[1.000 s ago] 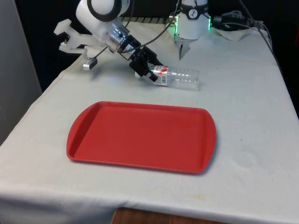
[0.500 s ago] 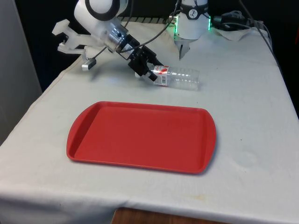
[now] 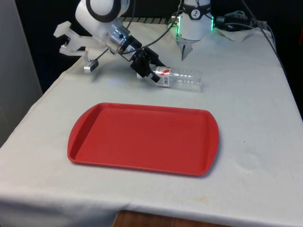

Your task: Place the bottle upright on the tray.

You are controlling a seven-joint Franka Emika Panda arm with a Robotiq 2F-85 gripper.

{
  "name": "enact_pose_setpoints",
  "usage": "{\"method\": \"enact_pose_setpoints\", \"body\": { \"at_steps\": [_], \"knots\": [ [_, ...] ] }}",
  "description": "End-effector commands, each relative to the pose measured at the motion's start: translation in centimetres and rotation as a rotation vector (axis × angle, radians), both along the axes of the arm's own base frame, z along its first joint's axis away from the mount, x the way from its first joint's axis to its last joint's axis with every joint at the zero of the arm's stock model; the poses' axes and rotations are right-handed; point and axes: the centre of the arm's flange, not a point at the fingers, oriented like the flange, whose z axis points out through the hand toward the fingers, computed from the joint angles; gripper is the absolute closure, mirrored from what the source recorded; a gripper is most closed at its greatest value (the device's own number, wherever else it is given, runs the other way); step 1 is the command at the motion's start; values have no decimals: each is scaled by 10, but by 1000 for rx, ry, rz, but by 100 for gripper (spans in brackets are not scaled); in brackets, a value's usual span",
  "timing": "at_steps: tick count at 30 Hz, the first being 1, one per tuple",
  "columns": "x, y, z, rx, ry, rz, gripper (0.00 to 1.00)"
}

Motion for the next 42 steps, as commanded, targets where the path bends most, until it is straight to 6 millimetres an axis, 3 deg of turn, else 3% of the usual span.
{"method": "enact_pose_setpoints", "body": {
  "at_steps": [1, 9, 17, 27, 36, 42],
  "knots": [
    [1, 0, 0, 4, -6, -2, 0],
    [1, 0, -1, 4, -4, -1, 0],
    [1, 1, 0, 1, -1, 4, 41],
    [2, 1, 2, 14, -5, 6, 66],
    [2, 1, 3, 15, -6, 6, 66],
    [6, 6, 15, -5, -9, 11, 66]
  ]
}}
